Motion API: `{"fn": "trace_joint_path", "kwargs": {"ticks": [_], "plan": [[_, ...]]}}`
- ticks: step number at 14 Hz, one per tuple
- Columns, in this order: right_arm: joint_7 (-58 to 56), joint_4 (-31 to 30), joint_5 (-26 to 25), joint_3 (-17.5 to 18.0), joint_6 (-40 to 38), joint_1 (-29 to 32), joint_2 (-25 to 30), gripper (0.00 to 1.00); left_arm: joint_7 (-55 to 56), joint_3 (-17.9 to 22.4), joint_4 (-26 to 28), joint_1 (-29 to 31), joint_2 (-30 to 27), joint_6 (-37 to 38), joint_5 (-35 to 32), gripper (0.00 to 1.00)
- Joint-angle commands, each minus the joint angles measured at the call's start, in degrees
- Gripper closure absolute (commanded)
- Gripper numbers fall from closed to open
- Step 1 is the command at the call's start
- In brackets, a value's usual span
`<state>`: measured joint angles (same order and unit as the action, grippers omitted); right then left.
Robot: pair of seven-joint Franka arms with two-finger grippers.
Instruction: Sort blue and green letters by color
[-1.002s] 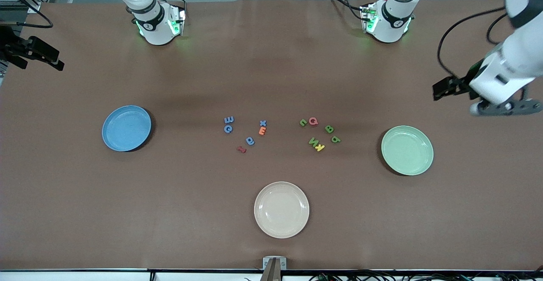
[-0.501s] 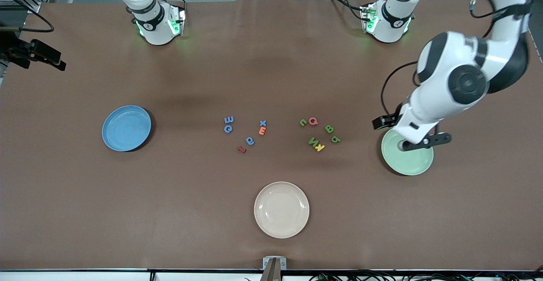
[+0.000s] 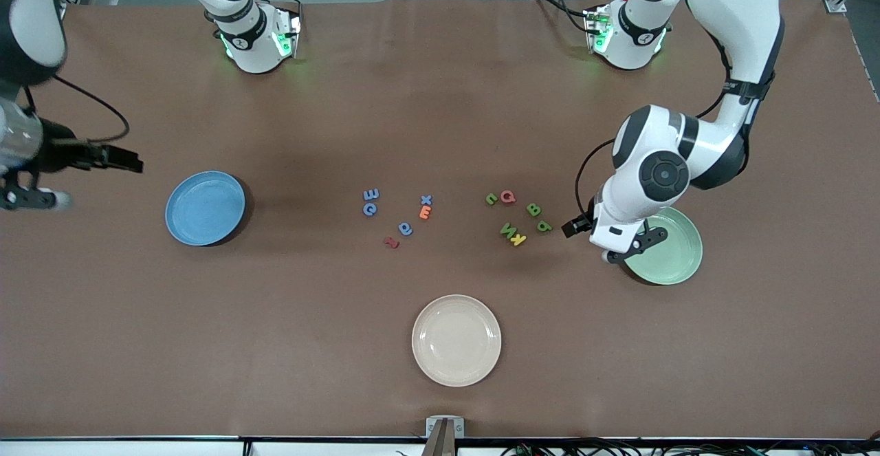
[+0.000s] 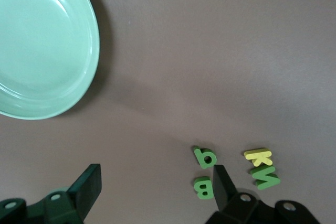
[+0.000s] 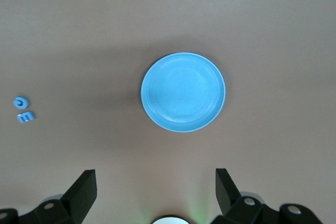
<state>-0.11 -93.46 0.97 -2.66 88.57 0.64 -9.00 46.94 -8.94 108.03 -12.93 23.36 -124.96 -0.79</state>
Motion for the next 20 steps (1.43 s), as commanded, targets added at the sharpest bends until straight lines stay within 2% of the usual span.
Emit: {"fn": "trace_joint_path", "kwargs": {"ticks": [1,4,6,9,11,15,20], "plan": [[4.99,2.58,1.39,0.64,1.41,-3.26,-2.42,0.00,6.56,0.15,0.95,-2.35,1.94,-4.48,-0.44,0.10],[28.69,2.05,4.47,0.64,5.97,-10.90,-4.35,0.00,12.47,0.24,2.62,-4.99,4.50,-10.98,-0.44,0.10],[41.11,2.05,4.65,0.64,9.67,-15.21,-5.58,0.00,14.49,0.24,3.07,-5.52,5.82,-13.19,-0.44,0.12],[51.14,2.05,4.83,0.73,14.42,-19.26,-8.65,0.00,17.56,0.33,3.15,-6.93,7.31,-14.87,-0.44,0.24],[64.92,2.05,5.09,0.64,21.17,-25.05,-13.13,0.01,20.99,0.50,3.07,-7.72,8.63,-15.66,-0.52,0.30],[74.45,2.40,5.18,0.64,31.38,-30.96,-20.60,0.00,24.07,0.50,3.07,-7.54,9.60,-16.27,-1.40,0.37],[75.44,2.93,4.91,0.64,38.42,-35.00,-27.47,0.01,24.25,0.77,2.98,-7.19,10.22,-16.54,-1.40,0.48]]}}
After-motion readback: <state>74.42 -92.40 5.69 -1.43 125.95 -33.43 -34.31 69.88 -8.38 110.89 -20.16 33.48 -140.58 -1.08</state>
